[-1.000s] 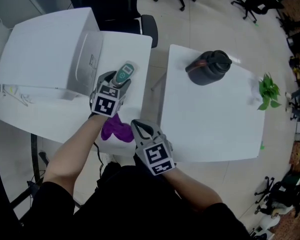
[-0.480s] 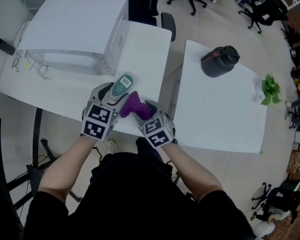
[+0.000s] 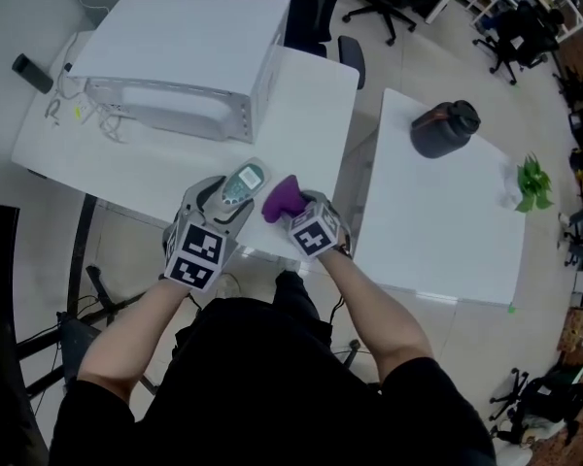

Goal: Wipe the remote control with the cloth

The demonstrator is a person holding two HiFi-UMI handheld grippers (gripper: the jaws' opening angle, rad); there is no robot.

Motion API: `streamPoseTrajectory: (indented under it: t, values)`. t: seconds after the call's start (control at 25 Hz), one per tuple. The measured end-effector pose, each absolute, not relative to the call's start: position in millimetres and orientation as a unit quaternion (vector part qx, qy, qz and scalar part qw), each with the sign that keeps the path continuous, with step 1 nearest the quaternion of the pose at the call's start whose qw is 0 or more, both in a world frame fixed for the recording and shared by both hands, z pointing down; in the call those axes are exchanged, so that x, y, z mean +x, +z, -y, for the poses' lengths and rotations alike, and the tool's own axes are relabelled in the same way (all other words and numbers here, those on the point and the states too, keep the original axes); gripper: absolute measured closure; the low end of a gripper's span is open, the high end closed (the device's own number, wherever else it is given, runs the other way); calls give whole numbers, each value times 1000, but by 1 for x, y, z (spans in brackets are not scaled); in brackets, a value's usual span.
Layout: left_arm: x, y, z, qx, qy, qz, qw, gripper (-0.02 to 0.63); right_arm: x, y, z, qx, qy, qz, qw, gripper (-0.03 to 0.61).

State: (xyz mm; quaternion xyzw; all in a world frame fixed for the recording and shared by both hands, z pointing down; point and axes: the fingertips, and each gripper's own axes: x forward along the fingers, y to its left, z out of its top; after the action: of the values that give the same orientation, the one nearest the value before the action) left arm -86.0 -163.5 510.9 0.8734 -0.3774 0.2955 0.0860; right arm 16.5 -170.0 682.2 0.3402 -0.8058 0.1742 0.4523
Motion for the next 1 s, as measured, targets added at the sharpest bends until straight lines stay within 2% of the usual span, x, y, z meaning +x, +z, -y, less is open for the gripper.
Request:
streamPoseTrajectory:
  t: [0.08,0.16,0.32,0.48,0.6,0.8,1.0]
  values:
    - [-93,508,159,875,297,374,73,362,17,680,169,359,171,800,449,408]
    - [-100,507,154,876,297,374,63,362,18,677,168,383,166,795,440,430]
    - [-115,504,146,880,303,365,20,362,10,627,165,434,153,803,379,446]
    - [-128,498,138,878,321,352,-52,362,-3,527,156,482,114,823,278,449]
    - [-131,491,135,872,334,343,-103,362,-36,448,141,467,57,852,230,449]
    - [-110,459,126,865,331,342,-160,362,-109,403,110,367,12,895,255,449]
    - [-79,430,108,855,322,353,-202,364,-101,416,101,337,9,893,297,449]
